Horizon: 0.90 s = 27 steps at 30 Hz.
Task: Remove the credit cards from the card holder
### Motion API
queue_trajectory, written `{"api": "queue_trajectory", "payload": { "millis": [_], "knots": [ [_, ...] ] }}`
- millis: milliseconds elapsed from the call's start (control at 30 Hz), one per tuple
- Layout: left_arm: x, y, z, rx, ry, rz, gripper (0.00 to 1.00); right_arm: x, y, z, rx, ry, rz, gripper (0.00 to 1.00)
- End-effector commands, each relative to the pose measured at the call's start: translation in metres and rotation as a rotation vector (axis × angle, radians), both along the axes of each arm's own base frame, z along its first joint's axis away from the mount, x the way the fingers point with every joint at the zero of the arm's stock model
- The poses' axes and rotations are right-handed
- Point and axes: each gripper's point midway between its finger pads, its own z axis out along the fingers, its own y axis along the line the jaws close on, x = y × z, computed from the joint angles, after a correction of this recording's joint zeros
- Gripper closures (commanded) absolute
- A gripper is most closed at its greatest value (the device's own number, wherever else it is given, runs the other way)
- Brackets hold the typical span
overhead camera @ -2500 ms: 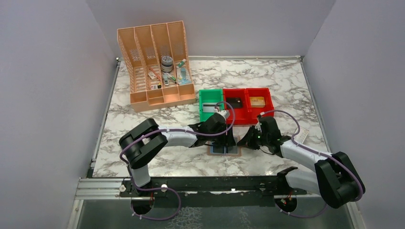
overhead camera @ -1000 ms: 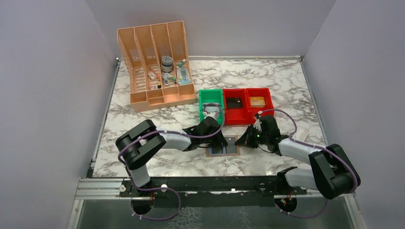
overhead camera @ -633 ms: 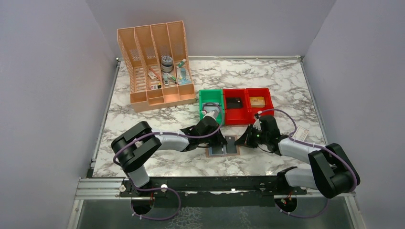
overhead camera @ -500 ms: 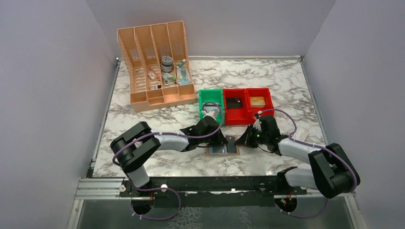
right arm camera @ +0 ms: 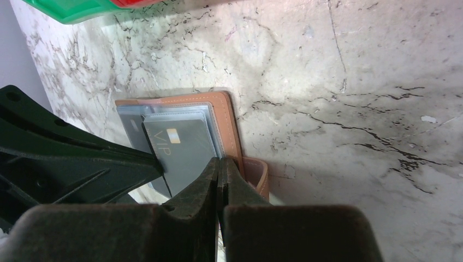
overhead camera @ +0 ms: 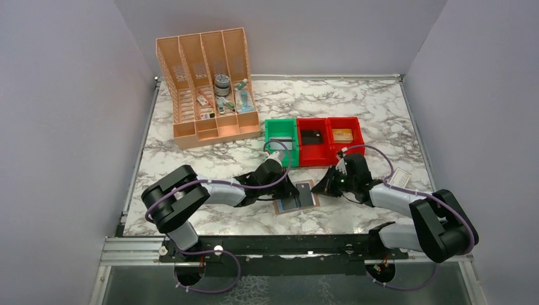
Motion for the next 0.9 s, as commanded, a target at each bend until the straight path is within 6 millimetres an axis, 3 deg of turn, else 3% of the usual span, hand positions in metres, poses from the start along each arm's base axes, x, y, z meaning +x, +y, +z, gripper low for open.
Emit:
{"api": "queue_trajectory", "payload": {
  "millis": [0, 267, 500, 633, 767, 867],
  "knots": [
    [-0.007, 0.002, 0.011, -0.051, 0.000, -0.023, 1.00, -0.035, -0.020, -0.039, -0.130, 0.144, 0.007, 0.99],
    [-0.008, 0.006, 0.008, -0.044, 0.006, -0.022, 1.00, -0.030, -0.014, -0.028, -0.108, 0.108, 0.039, 0.99],
    [-0.007, 0.004, 0.008, -0.045, 0.006, -0.027, 1.00, -0.015, 0.012, 0.032, 0.030, -0.115, 0.196, 0.87],
    [-0.006, 0.003, 0.010, -0.048, -0.002, -0.027, 1.00, -0.022, 0.028, 0.051, 0.133, -0.142, 0.283, 0.80],
    [-0.006, 0.003, 0.010, -0.048, 0.001, -0.028, 1.00, -0.028, 0.031, 0.035, 0.140, -0.072, 0.320, 0.80],
    [-0.006, 0.003, 0.011, -0.051, -0.002, -0.031, 1.00, -0.030, 0.018, 0.005, 0.024, 0.060, 0.281, 0.81]
  ]
}}
